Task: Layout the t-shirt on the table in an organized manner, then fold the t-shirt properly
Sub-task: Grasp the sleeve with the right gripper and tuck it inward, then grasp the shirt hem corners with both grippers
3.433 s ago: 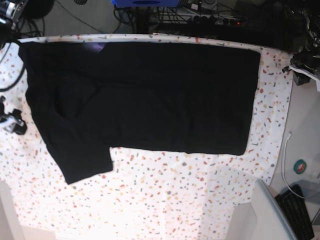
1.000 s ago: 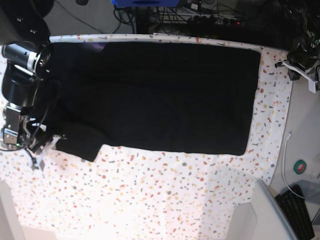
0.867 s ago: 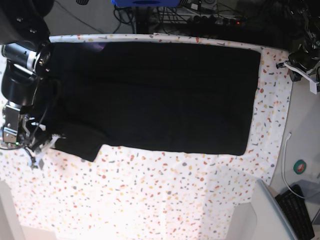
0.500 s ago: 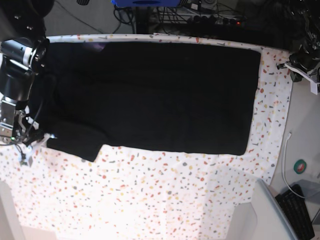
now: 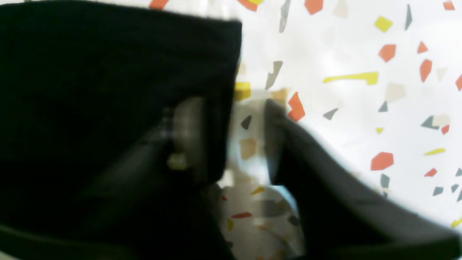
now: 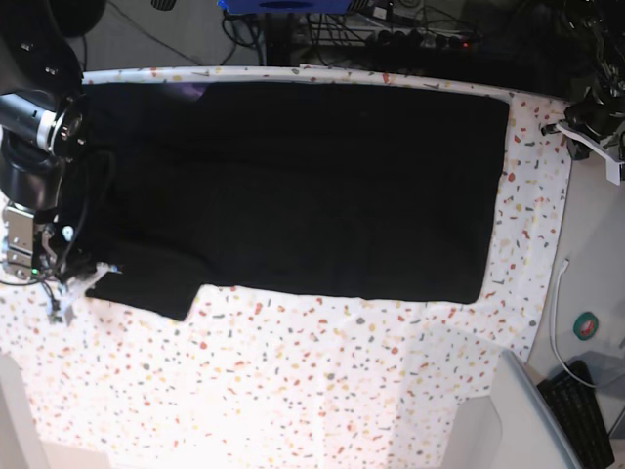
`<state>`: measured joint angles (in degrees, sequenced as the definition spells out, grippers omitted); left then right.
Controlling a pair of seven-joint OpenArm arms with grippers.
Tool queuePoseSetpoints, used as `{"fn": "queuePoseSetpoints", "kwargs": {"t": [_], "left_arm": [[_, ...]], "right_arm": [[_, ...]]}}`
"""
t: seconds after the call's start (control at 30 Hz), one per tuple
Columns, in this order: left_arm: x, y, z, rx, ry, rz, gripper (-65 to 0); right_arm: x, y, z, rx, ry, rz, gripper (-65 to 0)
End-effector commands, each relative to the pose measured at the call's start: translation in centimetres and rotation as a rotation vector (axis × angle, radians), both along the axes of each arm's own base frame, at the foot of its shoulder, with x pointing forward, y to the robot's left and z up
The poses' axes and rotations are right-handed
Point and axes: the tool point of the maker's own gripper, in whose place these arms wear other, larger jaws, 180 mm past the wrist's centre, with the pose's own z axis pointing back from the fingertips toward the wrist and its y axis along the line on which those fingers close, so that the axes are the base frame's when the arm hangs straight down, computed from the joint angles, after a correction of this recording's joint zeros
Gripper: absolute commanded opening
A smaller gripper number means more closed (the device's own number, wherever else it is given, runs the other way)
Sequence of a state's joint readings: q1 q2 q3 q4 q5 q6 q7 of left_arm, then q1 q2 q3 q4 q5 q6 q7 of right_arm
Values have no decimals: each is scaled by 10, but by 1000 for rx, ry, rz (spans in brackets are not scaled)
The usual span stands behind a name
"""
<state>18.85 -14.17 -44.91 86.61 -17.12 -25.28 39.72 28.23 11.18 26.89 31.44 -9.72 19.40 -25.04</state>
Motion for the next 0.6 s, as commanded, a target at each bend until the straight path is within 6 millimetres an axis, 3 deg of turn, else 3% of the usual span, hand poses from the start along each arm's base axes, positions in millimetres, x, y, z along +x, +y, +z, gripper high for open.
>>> {"fn": "queuePoseSetpoints", "kwargs": {"t": [0.0,0.27,0.43,0.57], "left_arm": [[9,7,13,26,-39,-4,-650],[20,13,11,73,-13,-9,-650],[53,-1,-19,135,111,-108,-650],[93,-11,-14,127,74,-134,-650]], "right_arm": [[18,-7,17,-14,-53,-2,-639],[48,-21,58,-79,-199,-2,-650],[53,-23,65,-90,-218,3,-650],[58,-26,76,-107,-250,4,-650]]}}
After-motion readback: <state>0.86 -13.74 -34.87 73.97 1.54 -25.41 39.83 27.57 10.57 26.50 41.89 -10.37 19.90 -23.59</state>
